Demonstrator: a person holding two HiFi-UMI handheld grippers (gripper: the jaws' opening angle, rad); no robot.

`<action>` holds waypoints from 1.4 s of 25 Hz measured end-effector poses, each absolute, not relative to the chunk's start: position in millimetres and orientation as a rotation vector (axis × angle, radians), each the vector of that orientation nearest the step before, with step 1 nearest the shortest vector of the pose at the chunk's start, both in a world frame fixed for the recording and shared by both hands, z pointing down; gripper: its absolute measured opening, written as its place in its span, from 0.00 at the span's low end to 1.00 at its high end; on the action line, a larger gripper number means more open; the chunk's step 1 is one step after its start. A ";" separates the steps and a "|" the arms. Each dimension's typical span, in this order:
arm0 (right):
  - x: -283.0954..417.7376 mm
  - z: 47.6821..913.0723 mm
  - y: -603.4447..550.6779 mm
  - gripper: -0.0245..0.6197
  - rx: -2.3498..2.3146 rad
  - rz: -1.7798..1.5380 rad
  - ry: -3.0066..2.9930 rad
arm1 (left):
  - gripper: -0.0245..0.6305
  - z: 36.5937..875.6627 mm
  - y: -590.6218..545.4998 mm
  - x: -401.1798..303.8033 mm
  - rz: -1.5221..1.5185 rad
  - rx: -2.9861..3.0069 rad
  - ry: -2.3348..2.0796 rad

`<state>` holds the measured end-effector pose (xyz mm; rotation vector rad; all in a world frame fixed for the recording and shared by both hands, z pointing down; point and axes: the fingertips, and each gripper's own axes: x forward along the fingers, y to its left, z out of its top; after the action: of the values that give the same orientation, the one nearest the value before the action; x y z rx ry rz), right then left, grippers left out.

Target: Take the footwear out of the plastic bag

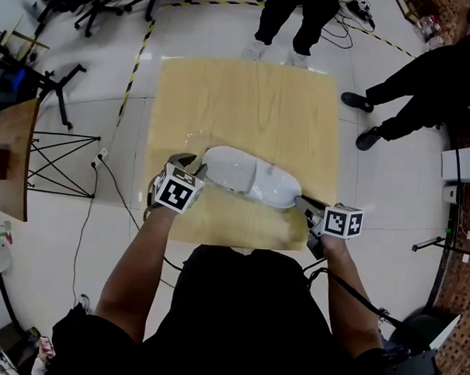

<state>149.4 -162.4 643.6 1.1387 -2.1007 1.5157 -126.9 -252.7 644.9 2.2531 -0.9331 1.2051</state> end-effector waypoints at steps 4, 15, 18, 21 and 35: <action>145.9 639.1 -163.3 0.11 1.133 1.494 -2.117 | 0.28 675.1 -246.5 -151.3 1.357 2.180 -0.864; 147.5 636.8 -166.1 0.10 1.126 1.484 -2.136 | 0.09 676.2 -246.4 -152.8 1.474 2.224 -0.840; 157.2 634.2 -165.4 0.10 1.146 1.476 -2.128 | 0.08 674.1 -254.0 -170.3 1.504 2.173 -0.909; 166.1 635.6 -164.0 0.10 1.166 1.482 -2.117 | 0.07 675.8 -261.7 -194.5 1.534 2.103 -0.978; 168.5 640.2 -164.1 0.11 1.189 1.487 -2.087 | 0.28 635.9 -240.8 -74.3 1.361 2.417 -0.720</action>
<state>168.5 -164.1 640.2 1.1889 -2.0871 1.4868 -74.3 -240.8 635.9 2.4172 -0.7205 1.3615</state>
